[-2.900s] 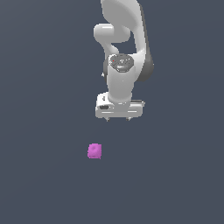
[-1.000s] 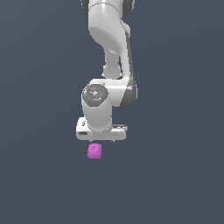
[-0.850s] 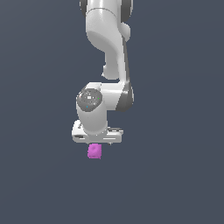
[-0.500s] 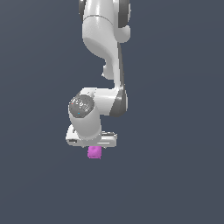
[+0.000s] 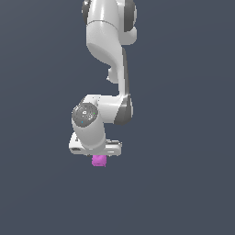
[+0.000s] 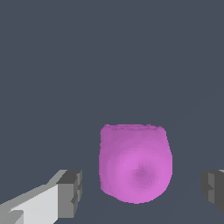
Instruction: Pick up the object and move it to a goal position.
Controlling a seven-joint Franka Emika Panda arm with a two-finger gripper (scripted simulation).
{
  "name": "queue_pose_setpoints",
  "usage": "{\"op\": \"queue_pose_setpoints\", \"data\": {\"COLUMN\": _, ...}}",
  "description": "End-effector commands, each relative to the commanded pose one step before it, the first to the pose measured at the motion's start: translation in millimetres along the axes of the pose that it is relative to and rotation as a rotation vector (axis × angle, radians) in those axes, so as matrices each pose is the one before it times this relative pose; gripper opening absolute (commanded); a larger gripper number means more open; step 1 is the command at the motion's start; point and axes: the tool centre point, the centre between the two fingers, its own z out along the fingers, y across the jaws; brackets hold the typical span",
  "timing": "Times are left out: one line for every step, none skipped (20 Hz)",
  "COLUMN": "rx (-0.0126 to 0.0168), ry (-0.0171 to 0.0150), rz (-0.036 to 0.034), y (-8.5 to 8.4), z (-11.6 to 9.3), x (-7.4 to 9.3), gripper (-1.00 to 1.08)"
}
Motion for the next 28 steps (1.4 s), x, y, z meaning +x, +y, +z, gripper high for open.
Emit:
{"op": "queue_pose_setpoints", "data": {"rx": 0.00010, "ry": -0.00158, "rz": 0.00000, "y": 0.06, "z": 11.13, "x": -0.62, "gripper": 1.00}}
{"op": "queue_pose_setpoints", "data": {"rx": 0.00000, "ry": 0.00000, "rz": 0.00000, "y": 0.04, "z": 5.84, "x": -0.12, "gripper": 1.00}}
{"op": "queue_pose_setpoints", "data": {"rx": 0.00000, "ry": 0.00000, "rz": 0.00000, "y": 0.04, "z": 6.31, "x": -0.15, "gripper": 1.00}}
{"op": "queue_pose_setpoints", "data": {"rx": -0.00001, "ry": 0.00068, "rz": 0.00013, "y": 0.13, "z": 5.11, "x": -0.18, "gripper": 1.00}}
{"op": "queue_pose_setpoints", "data": {"rx": 0.00000, "ry": 0.00000, "rz": 0.00000, "y": 0.03, "z": 4.73, "x": -0.09, "gripper": 1.00}}
{"op": "queue_pose_setpoints", "data": {"rx": 0.00000, "ry": 0.00000, "rz": 0.00000, "y": 0.03, "z": 3.86, "x": -0.03, "gripper": 1.00}}
{"op": "queue_pose_setpoints", "data": {"rx": 0.00000, "ry": 0.00000, "rz": 0.00000, "y": 0.03, "z": 2.99, "x": 0.04, "gripper": 1.00}}
{"op": "queue_pose_setpoints", "data": {"rx": 0.00000, "ry": 0.00000, "rz": 0.00000, "y": 0.03, "z": 2.13, "x": 0.13, "gripper": 1.00}}
{"op": "queue_pose_setpoints", "data": {"rx": 0.00000, "ry": 0.00000, "rz": 0.00000, "y": 0.03, "z": 1.26, "x": 0.22, "gripper": 1.00}}
{"op": "queue_pose_setpoints", "data": {"rx": 0.00000, "ry": 0.00000, "rz": 0.00000, "y": 0.03, "z": 0.38, "x": 0.33, "gripper": 1.00}}
{"op": "queue_pose_setpoints", "data": {"rx": 0.00000, "ry": 0.00000, "rz": 0.00000, "y": 0.03, "z": -0.49, "x": 0.43, "gripper": 1.00}}
{"op": "queue_pose_setpoints", "data": {"rx": 0.00000, "ry": 0.00000, "rz": 0.00000, "y": 0.02, "z": -0.80, "x": 0.34, "gripper": 1.00}}
{"op": "queue_pose_setpoints", "data": {"rx": 0.00000, "ry": 0.00000, "rz": 0.00000, "y": 0.01, "z": -0.30, "x": 0.11, "gripper": 1.00}}
{"op": "queue_pose_setpoints", "data": {"rx": 0.00000, "ry": 0.00000, "rz": 0.00000, "y": 0.00, "z": 0.00, "x": 0.00, "gripper": -1.00}}
{"op": "queue_pose_setpoints", "data": {"rx": 0.00000, "ry": 0.00000, "rz": 0.00000, "y": 0.00, "z": 0.00, "x": 0.00, "gripper": -1.00}}
{"op": "queue_pose_setpoints", "data": {"rx": 0.00000, "ry": 0.00000, "rz": 0.00000, "y": 0.00, "z": 0.00, "x": 0.00, "gripper": -1.00}}
{"op": "queue_pose_setpoints", "data": {"rx": 0.00000, "ry": 0.00000, "rz": 0.00000, "y": 0.00, "z": 0.00, "x": 0.00, "gripper": -1.00}}
{"op": "queue_pose_setpoints", "data": {"rx": 0.00000, "ry": 0.00000, "rz": 0.00000, "y": 0.00, "z": 0.00, "x": 0.00, "gripper": -1.00}}
{"op": "queue_pose_setpoints", "data": {"rx": 0.00000, "ry": 0.00000, "rz": 0.00000, "y": 0.00, "z": 0.00, "x": 0.00, "gripper": -1.00}}
{"op": "queue_pose_setpoints", "data": {"rx": 0.00000, "ry": 0.00000, "rz": 0.00000, "y": 0.00, "z": 0.00, "x": 0.00, "gripper": -1.00}}
{"op": "queue_pose_setpoints", "data": {"rx": 0.00000, "ry": 0.00000, "rz": 0.00000, "y": 0.00, "z": 0.00, "x": 0.00, "gripper": -1.00}}
{"op": "queue_pose_setpoints", "data": {"rx": 0.00000, "ry": 0.00000, "rz": 0.00000, "y": 0.00, "z": 0.00, "x": 0.00, "gripper": -1.00}}
{"op": "queue_pose_setpoints", "data": {"rx": 0.00000, "ry": 0.00000, "rz": 0.00000, "y": 0.00, "z": 0.00, "x": 0.00, "gripper": -1.00}}
{"op": "queue_pose_setpoints", "data": {"rx": 0.00000, "ry": 0.00000, "rz": 0.00000, "y": 0.00, "z": -0.04, "x": -0.10, "gripper": -1.00}}
{"op": "queue_pose_setpoints", "data": {"rx": 0.00000, "ry": 0.00000, "rz": 0.00000, "y": -0.04, "z": -0.07, "x": -0.10, "gripper": -1.00}}
{"op": "queue_pose_setpoints", "data": {"rx": 0.00000, "ry": 0.00000, "rz": 0.00000, "y": -0.11, "z": -0.21, "x": -0.29, "gripper": -1.00}}
{"op": "queue_pose_setpoints", "data": {"rx": 0.00000, "ry": 0.00000, "rz": 0.00000, "y": -0.19, "z": -0.36, "x": -0.49, "gripper": -1.00}}
{"op": "queue_pose_setpoints", "data": {"rx": 0.00000, "ry": 0.00000, "rz": 0.00000, "y": -0.26, "z": -0.50, "x": -0.69, "gripper": -1.00}}
